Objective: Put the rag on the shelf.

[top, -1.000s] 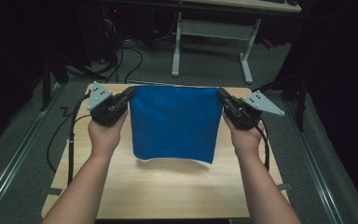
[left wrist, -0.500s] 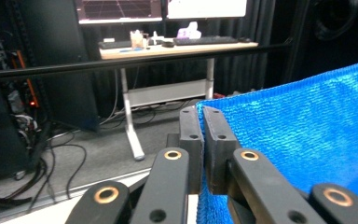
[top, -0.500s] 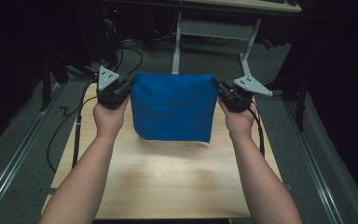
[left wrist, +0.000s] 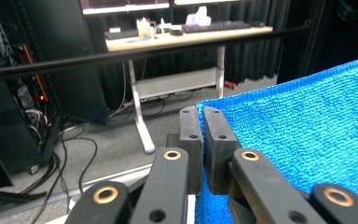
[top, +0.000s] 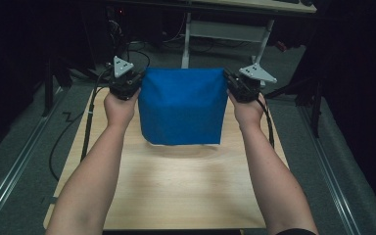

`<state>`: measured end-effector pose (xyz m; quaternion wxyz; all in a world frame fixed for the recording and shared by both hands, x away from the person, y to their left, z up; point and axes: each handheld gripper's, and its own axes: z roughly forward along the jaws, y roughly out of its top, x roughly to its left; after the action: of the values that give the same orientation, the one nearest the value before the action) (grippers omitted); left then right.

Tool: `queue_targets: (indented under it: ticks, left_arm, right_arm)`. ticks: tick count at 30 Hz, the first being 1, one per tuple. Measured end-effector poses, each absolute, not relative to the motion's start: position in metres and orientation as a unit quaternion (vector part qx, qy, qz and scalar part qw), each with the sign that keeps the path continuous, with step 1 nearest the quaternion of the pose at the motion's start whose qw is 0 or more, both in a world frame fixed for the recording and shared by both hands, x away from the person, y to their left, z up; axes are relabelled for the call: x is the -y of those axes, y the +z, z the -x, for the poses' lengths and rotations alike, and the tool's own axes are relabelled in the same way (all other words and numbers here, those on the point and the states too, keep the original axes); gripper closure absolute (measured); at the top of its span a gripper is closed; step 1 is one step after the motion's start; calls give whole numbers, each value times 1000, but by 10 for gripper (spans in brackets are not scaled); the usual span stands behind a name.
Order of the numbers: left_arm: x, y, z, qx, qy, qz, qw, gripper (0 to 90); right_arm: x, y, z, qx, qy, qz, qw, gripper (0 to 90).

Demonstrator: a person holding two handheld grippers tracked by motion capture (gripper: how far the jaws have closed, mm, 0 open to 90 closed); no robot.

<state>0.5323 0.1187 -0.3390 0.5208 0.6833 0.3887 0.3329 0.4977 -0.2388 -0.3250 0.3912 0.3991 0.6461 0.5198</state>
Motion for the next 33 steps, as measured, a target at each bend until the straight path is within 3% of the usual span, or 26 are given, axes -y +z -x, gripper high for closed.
queue_targets:
  ticks: [12, 33]
  left_arm:
    - [-119, -398, -552, -420, 243, -732, 478, 871]
    - [-117, -476, -529, -438, 133, -745, 486, 871]
  right_arm:
    - [235, -370, -523, -679, 474, -432, 357, 881]
    - [231, -451, -500, -708, 448, -459, 296, 880]
